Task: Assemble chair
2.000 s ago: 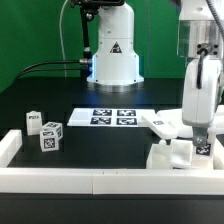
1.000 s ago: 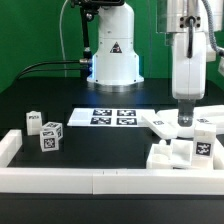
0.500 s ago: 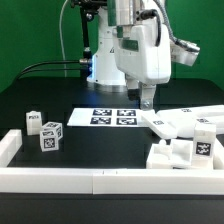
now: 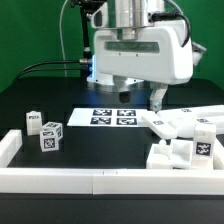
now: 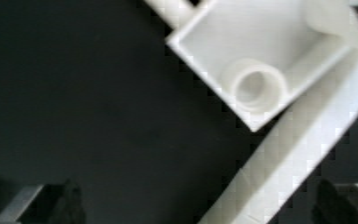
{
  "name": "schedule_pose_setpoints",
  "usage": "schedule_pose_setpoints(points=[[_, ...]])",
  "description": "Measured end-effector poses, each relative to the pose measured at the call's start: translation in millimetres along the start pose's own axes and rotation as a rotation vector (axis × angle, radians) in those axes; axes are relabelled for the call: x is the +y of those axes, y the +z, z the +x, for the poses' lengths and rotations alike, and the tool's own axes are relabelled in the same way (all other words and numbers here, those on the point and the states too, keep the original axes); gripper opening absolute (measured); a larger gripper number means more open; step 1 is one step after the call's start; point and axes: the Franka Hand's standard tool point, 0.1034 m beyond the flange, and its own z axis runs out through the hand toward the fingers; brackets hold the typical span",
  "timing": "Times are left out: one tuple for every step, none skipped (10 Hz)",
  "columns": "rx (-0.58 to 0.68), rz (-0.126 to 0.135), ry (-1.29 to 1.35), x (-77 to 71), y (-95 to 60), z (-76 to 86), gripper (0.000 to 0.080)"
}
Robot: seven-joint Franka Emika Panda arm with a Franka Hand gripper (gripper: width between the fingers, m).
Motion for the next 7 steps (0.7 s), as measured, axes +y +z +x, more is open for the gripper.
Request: schedule_pose_setpoints(points=[[-0.010,-0.011,-0.167,18.9,2.9,3.4,0.0649],[-0.020,-0.013,-0.295,34.9,3.0,6.8,0.0649],[-0.015,-0.020,-0.431,54.0,6.2,14.6,0.0649],[-0.008,-0.027,-0.540,69.4,9.4,25.3,0.0649],[0.002,-0.025,-0.554,70.7,9.4,29.0,0.0649],[0.001,-0.029,-0.625,70.1,9.5,28.5,0.0649],[0.000,-0.033,-0.680,71.3,9.4,29.5,0.0649]])
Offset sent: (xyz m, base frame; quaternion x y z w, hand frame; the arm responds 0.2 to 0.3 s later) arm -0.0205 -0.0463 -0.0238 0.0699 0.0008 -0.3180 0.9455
